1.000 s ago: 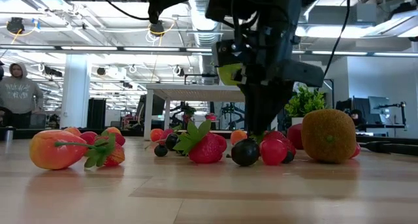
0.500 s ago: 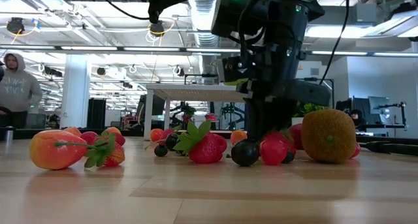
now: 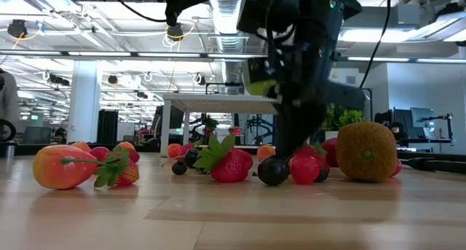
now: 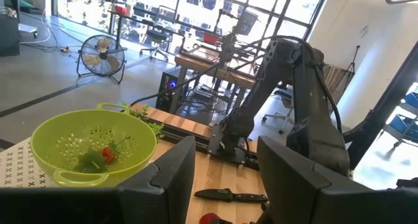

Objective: Pick & Place Fruit
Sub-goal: Put the red strawberry into the green strainer bowl

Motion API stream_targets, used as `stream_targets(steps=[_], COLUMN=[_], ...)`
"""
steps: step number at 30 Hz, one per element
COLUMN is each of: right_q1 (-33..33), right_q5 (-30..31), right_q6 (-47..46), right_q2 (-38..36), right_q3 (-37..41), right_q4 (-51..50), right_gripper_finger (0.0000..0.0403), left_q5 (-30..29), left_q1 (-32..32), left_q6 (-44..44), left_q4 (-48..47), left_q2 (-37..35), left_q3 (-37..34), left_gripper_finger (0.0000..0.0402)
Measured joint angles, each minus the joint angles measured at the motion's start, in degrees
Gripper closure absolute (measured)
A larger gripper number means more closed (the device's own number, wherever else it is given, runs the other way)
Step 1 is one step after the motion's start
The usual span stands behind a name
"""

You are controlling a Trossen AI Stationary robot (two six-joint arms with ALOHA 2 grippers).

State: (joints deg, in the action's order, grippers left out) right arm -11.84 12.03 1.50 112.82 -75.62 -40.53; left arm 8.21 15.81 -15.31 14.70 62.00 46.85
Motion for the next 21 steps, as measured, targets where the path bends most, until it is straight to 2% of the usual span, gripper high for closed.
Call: stream_targets(steps=[11,16,21], right_q1=[1.49,1.50,-0.71], right_q5=[-0.13,-0.14,-0.17], right_q6=[-2.10,-8.36,-15.42], right_q2=[-11.13,-14.27,-14.20], right_q3=[-0.05,-0.06,0.00], right_q4=[2.26,-5.33,-14.38], right_gripper_finger=[0.0403,0.0400,0.0378], left_q5=[0.00,-0.02,-0.01], left_q1=[0.00,0.00,0.00], left_q6=[0.00,0.00,0.00], left_q4=[-0.02,-0.02,0.01], left_q2=[0.00,0.00,0.00], left_q3=[0.00,0.00,0.00], left_gripper_finger=[0.0243,0.0243,0.0243])
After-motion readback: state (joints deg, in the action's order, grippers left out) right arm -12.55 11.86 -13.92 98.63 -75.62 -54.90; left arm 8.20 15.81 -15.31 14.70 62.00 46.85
